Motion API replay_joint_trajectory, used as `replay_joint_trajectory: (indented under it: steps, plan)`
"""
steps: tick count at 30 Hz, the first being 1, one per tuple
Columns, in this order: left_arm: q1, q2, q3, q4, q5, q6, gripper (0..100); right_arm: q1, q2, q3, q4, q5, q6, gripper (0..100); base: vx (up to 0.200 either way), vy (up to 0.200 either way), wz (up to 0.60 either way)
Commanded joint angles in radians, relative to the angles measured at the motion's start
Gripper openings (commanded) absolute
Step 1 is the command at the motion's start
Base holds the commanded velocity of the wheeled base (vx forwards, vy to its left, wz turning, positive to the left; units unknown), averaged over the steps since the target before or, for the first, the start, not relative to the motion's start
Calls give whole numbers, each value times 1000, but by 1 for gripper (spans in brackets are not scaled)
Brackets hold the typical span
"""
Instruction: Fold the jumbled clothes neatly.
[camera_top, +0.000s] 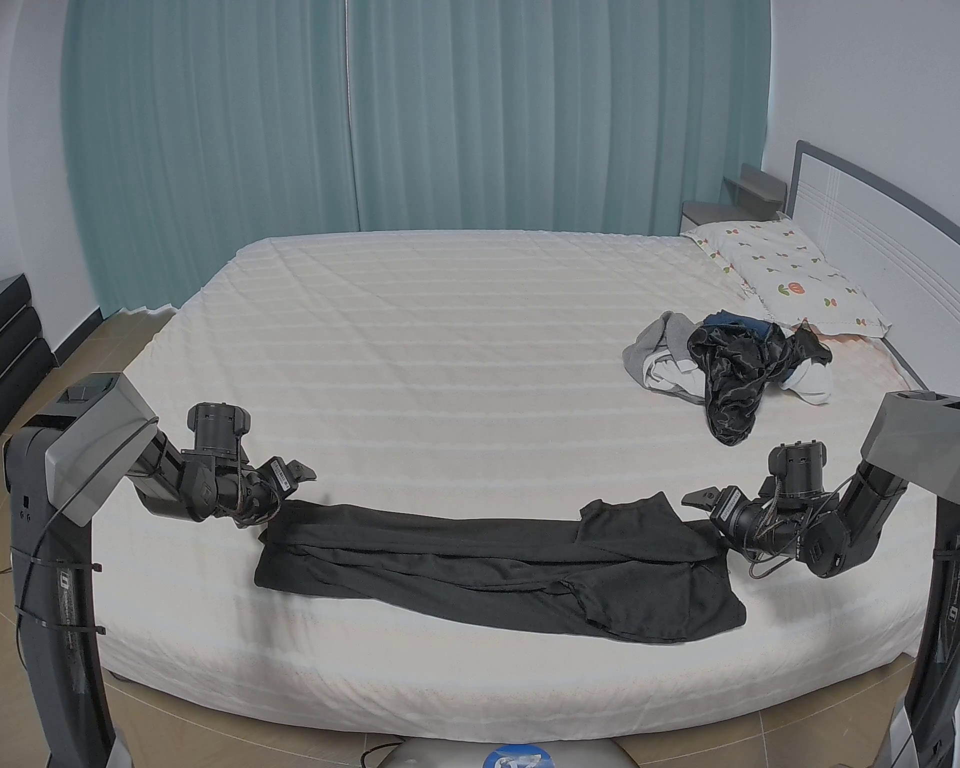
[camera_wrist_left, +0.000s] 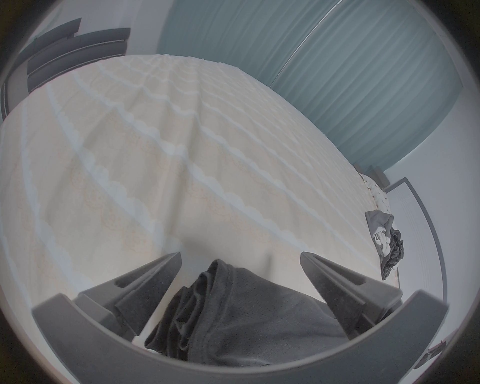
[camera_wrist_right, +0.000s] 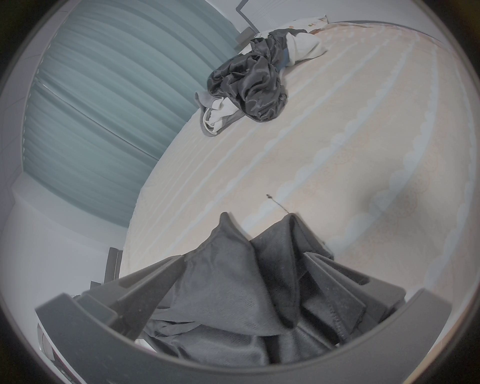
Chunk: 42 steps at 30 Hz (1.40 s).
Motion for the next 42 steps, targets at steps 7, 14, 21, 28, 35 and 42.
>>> replay_joint_trajectory:
  steps: [7,14,21,28,35,42]
  plan:
    - [-4,57,-4,-11,-6,6,0,-11,64,-42,-1,-12,-3,100,0,0,0]
    - [-4,55,-12,-14,6,-2,0,-29,32,-38,1,-14,-5,100,0,0,0]
    - [-3,40,-10,-14,9,-69,0,-55,40,-38,-1,-12,-6,100,0,0,0]
    - [-1,32,2,-14,10,-80,0,-42,95,-49,-24,-3,-8,100,0,0,0]
    - [2,32,8,-12,10,-81,0,-26,133,-77,-31,-6,-9,0,0,0,0]
    - [3,34,19,-12,10,-81,0,-48,130,-114,-48,-12,6,0,0,0,0]
